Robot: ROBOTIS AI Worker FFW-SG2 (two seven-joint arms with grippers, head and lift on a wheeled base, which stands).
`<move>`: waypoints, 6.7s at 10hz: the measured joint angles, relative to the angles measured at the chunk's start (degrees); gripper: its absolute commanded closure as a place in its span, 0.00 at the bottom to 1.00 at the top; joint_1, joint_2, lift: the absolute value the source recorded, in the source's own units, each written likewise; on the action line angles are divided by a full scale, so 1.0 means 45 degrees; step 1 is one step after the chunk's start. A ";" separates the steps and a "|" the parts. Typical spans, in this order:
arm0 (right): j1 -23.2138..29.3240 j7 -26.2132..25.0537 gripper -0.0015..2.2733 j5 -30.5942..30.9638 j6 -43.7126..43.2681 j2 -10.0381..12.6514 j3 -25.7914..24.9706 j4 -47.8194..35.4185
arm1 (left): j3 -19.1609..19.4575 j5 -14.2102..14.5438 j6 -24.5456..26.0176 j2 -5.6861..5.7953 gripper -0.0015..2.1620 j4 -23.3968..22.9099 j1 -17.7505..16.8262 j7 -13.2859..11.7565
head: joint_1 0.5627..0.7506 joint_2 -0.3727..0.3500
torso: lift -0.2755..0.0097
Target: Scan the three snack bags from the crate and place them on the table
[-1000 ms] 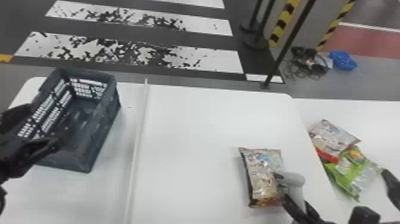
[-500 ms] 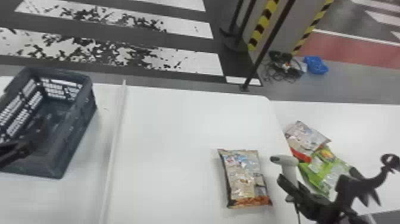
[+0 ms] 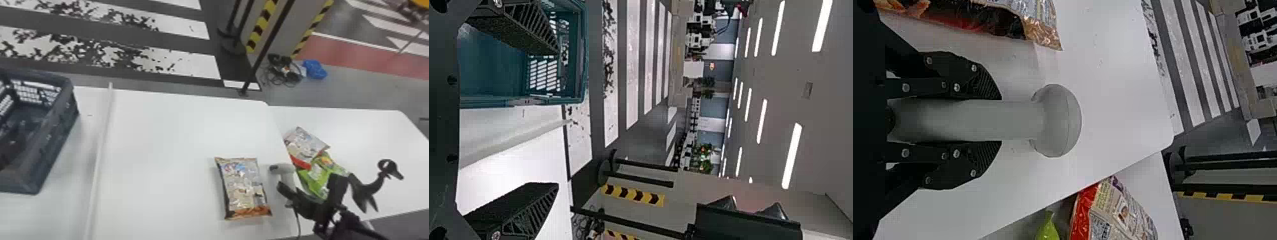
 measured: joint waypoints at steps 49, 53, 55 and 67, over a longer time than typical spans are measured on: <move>-0.4690 -0.9588 0.03 -0.3322 0.5426 -0.2552 -0.0517 0.1999 | 0.0502 0.0372 -0.0704 -0.0126 0.03 -0.0066 0.0642 -0.0801 | 0.70 0.03 | 0.84; -0.0171 -0.8610 0.03 -0.3393 0.4650 0.0654 -0.0569 -0.5750 | 0.0055 0.0221 -0.0739 -0.0238 0.03 -0.0057 0.0666 -0.0366 | 0.70 0.03 | 0.84; 0.1251 -0.8028 0.03 -0.2966 0.2684 0.1519 0.0976 -0.7369 | -0.0413 -0.0022 -0.0689 -0.0368 0.03 -0.0277 0.0768 0.0481 | 0.70 0.04 | 0.84; 0.8341 -0.6624 0.05 -0.0402 -0.5834 0.1269 0.6944 -1.1237 | -0.2608 -0.2217 -0.1407 -0.2089 0.07 -0.1311 0.4168 0.1121 | 0.70 0.37 | 0.84</move>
